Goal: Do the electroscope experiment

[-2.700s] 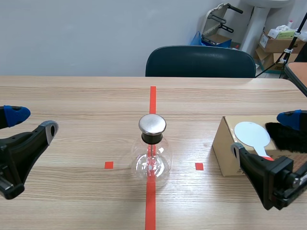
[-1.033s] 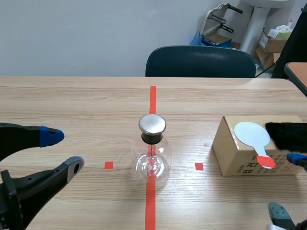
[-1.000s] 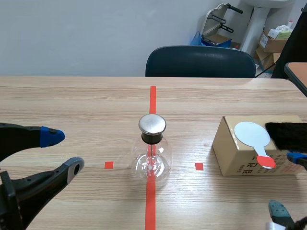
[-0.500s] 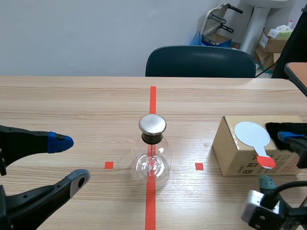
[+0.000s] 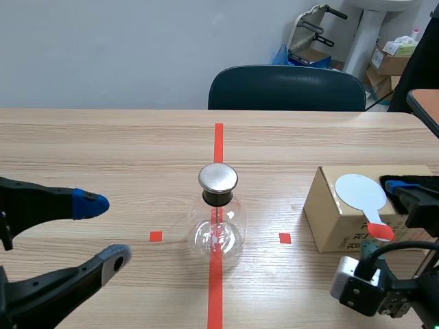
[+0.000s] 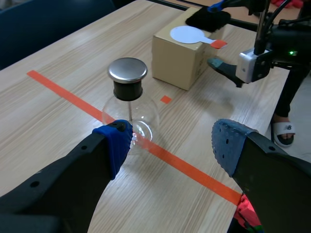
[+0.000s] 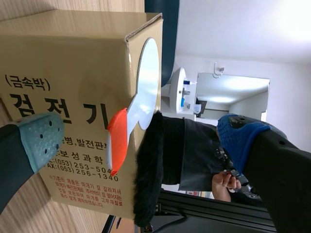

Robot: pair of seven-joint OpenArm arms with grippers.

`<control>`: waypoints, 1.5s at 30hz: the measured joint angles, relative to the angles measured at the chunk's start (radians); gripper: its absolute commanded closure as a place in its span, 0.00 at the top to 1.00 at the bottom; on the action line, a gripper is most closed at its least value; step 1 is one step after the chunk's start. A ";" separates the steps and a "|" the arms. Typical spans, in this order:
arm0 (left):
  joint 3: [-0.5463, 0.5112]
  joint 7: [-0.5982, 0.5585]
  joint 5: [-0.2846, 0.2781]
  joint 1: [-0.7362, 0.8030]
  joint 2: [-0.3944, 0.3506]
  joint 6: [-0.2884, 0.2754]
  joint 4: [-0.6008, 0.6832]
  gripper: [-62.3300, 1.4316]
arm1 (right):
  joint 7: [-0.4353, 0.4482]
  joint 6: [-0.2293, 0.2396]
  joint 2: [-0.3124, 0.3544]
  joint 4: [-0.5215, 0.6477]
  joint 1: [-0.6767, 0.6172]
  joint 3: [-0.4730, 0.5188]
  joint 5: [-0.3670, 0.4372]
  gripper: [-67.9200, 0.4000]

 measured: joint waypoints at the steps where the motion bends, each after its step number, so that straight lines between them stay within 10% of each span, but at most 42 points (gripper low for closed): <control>1: 0.000 0.000 0.000 0.000 0.000 -0.006 0.000 0.61 | 0.000 0.000 0.000 0.000 0.000 0.000 0.000 1.00; 22: 0.000 0.000 0.000 0.000 0.000 -0.006 0.000 0.61 | 0.030 0.000 0.000 0.000 0.000 0.000 0.000 1.00; 32: 0.000 0.000 0.000 0.000 0.000 -0.006 0.000 0.61 | 0.030 0.000 0.000 0.000 0.000 0.000 -0.007 0.55; 45: 0.000 0.000 0.000 0.000 0.000 -0.006 0.000 0.61 | 0.030 0.000 0.000 0.000 0.000 0.000 -0.007 0.33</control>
